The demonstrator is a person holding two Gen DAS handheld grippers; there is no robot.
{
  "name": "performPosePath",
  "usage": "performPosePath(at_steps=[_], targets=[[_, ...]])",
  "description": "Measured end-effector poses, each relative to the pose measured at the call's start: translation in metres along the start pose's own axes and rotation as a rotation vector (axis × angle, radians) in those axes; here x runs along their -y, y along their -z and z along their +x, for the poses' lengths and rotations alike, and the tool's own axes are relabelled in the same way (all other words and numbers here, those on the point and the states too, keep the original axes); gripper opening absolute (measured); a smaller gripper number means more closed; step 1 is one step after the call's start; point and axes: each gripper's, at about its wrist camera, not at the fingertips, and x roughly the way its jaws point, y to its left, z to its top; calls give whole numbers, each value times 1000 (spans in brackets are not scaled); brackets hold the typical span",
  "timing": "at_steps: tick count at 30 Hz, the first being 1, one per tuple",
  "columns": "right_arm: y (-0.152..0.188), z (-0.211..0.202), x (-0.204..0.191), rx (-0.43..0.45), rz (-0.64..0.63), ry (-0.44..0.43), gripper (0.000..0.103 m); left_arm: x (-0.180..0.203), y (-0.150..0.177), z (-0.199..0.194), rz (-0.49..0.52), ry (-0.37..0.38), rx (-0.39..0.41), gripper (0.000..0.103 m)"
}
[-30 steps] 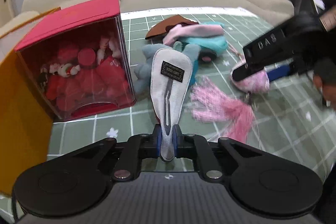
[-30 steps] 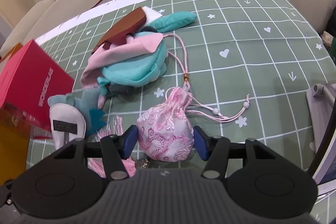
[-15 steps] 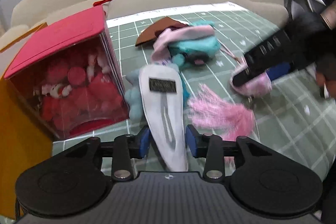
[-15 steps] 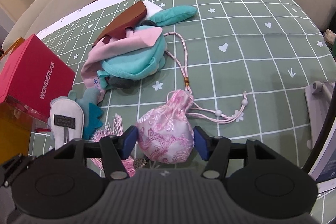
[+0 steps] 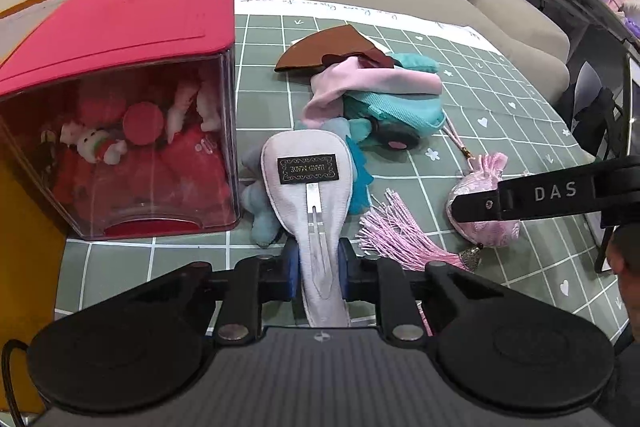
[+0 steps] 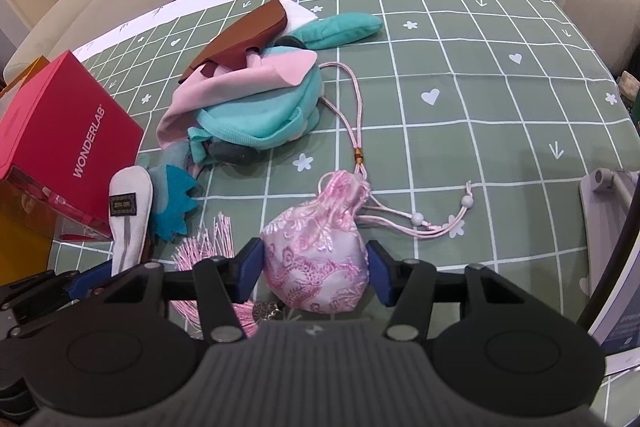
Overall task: Organize soft objects
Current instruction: 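Lift and carry the pouch and hair clip with both tools over the box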
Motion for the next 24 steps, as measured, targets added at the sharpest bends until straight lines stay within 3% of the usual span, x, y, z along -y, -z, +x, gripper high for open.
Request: performPosePath(at_steps=[5, 11, 18, 24], targets=[[1, -3, 1, -6, 9, 8, 53, 1, -4, -14, 3, 1, -8, 21], [3, -15, 3, 20, 36, 16, 52, 1, -13, -32, -15, 98, 0, 21], [4, -55, -6, 120, 66, -39, 52, 4, -25, -57, -20, 157, 35, 21], [3, -98, -27, 225, 53, -83, 52, 2, -42, -82, -44, 146, 25, 21]])
